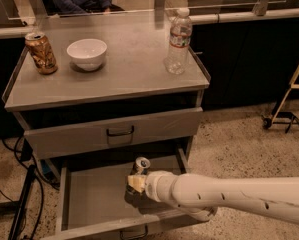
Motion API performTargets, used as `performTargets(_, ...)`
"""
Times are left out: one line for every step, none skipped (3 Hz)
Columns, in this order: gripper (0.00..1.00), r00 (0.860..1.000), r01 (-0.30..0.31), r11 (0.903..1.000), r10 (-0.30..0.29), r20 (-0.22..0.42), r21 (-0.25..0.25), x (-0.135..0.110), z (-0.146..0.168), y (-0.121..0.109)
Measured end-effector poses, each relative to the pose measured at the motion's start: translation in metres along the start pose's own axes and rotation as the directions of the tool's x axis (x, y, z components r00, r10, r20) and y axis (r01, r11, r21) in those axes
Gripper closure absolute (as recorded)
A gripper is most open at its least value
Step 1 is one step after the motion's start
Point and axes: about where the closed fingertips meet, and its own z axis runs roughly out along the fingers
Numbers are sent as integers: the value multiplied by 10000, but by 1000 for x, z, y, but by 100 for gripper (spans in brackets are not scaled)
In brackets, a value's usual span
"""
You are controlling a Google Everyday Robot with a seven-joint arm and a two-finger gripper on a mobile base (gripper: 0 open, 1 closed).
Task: Place redbull can into middle drawer
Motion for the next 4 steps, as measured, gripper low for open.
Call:
performTargets(100,9998,166,9997,-164,-89,195,6,12,-3)
performTargets(100,9998,167,9997,-165,-90,196,6,12,-3)
performTargets(100,9997,226,9972,-218,-119,712,13,20,-6)
performTargets(100,9995,318,9882,-308,-93,1495,19,36,-14)
